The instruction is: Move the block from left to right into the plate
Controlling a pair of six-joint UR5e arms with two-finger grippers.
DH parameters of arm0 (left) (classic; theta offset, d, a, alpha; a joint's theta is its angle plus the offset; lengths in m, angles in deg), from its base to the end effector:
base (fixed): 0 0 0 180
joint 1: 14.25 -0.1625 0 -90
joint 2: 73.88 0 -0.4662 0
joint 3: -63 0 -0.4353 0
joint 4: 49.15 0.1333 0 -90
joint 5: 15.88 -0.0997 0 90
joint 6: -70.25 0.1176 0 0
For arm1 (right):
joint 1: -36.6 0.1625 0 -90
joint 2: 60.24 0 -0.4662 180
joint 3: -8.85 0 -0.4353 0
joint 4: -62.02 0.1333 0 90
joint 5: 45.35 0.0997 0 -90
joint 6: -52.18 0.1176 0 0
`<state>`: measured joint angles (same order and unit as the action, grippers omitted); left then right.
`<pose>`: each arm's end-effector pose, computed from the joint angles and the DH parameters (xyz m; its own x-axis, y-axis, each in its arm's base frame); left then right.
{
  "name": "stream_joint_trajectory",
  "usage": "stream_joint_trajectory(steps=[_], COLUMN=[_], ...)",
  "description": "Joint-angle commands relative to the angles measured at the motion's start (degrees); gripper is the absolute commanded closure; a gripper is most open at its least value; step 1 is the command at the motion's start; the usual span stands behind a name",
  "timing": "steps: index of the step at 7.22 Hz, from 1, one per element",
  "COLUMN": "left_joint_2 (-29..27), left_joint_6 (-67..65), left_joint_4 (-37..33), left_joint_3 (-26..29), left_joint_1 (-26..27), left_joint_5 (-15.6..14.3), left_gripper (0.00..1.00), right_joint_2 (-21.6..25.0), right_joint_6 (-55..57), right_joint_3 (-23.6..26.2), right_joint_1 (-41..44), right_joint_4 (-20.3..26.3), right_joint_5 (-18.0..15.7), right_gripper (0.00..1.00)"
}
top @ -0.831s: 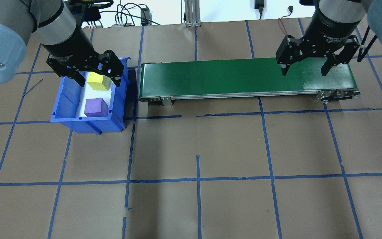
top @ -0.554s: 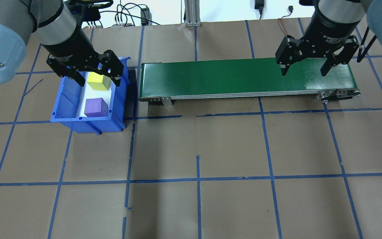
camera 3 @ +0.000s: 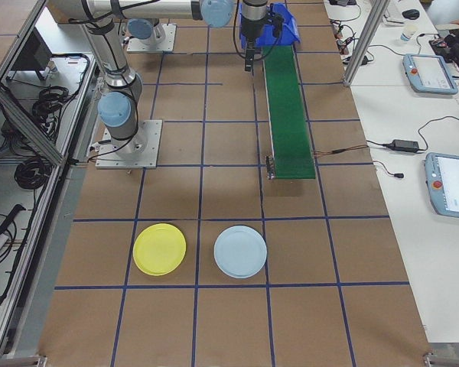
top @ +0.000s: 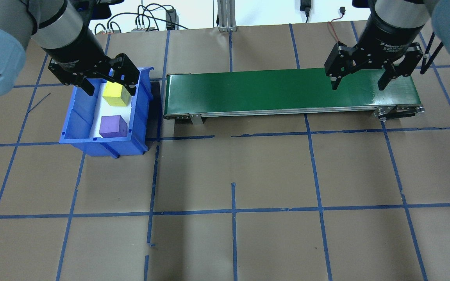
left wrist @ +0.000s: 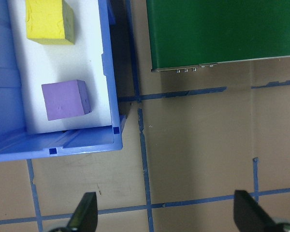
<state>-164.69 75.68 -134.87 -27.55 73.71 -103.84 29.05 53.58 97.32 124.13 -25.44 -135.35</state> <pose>-0.1179 -0.5519 0.5060 -0.9977 0.0608 0.0306 0.0591 0.9968 -0.0541 0.1100 -0.5424 0.5144 -0.9977 0.0675 0.0007 0.0675 0.9973 0.0300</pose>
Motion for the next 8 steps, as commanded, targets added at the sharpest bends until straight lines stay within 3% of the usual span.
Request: stream_joint_trajectory(steps=[1, 4, 6, 8], left_joint_2=[-1.9, -6.6, -13.7, -16.4], left_joint_6=[5.6, 14.6, 13.9, 9.7], left_joint_4=[3.0, 8.9, 16.4, 16.8], left_joint_3=[-1.7, -2.0, -2.0, -2.4], left_joint_1=[-5.7, -11.3, -11.6, -11.6], left_joint_5=[0.1, 0.0, -0.1, -0.3], left_gripper=[0.0, 0.0, 0.0, 0.0], right_joint_2=[0.0, 0.0, -0.2, -0.3], right_joint_6=[0.1, 0.1, 0.1, 0.1], right_joint_3=[0.1, 0.2, 0.2, 0.2], right_joint_1=[0.0, 0.1, 0.2, 0.2], right_joint_4=[-0.1, -0.2, -0.3, -0.3], right_joint_5=[0.0, 0.3, 0.3, 0.3], right_gripper=[0.0, 0.0, 0.0, 0.0])
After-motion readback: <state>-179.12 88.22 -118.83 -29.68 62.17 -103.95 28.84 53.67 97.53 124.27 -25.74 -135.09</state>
